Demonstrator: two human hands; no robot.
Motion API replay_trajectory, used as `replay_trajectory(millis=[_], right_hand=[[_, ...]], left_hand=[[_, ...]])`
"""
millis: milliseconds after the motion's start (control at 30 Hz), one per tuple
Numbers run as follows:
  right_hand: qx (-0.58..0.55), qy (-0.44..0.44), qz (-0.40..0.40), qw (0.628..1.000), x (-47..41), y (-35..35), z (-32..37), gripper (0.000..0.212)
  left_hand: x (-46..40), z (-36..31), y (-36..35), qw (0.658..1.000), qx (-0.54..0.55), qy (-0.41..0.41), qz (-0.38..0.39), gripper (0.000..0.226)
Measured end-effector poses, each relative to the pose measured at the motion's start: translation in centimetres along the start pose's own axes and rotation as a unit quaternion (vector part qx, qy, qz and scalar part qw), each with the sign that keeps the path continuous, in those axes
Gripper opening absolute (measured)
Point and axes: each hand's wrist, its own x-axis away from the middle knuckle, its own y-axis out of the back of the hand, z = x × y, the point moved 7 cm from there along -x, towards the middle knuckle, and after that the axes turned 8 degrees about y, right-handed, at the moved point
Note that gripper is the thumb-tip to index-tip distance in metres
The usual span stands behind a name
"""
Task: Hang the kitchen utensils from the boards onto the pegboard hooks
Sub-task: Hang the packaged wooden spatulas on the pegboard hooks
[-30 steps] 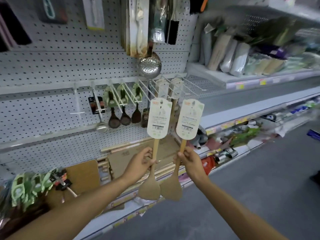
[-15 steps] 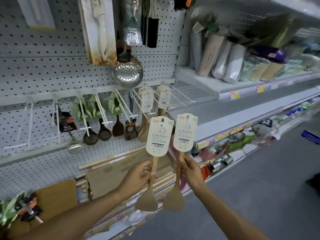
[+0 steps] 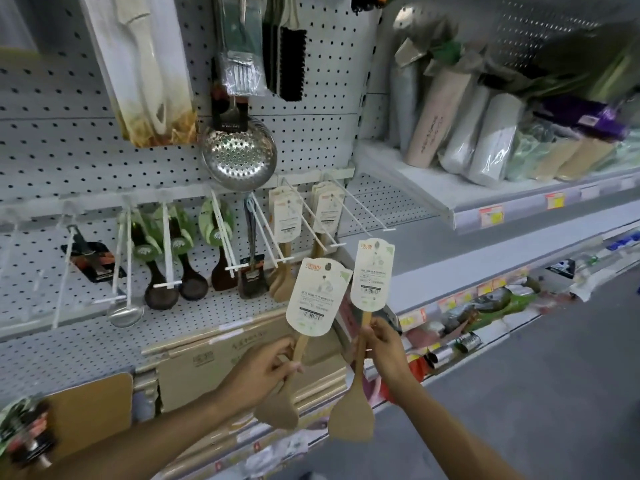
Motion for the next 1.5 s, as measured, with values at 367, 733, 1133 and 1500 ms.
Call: replay_trajectory(millis=[367,733,1133,1500], right_hand=[[0.038,0.002,0.103,0.994,-6.5,3.4,-3.2,0.02],[0.092,0.053,0.199,0.974,-11.5,4.0,-4.2,0.004],[0.067,0.031,0.229,0.971,-16.1,1.9,-4.4,0.02],[0.081,-0.008,0.21,0.974,-22.6,-2.1,-2.9,0.017]], left_hand=[[-5.0,-0.8,-2.6,0.997,-0.013,0.047,-0.066,0.02],[-8.1,-2.0,-4.9,0.987,-0.019,0.07,-0.144,0.011],[-7.8,-2.2,-6.0,0.977,-0.008,0.098,-0.19,0.008],[-8.1,-2.6,-7.0,0.969,0.002,0.113,-0.219,0.014]])
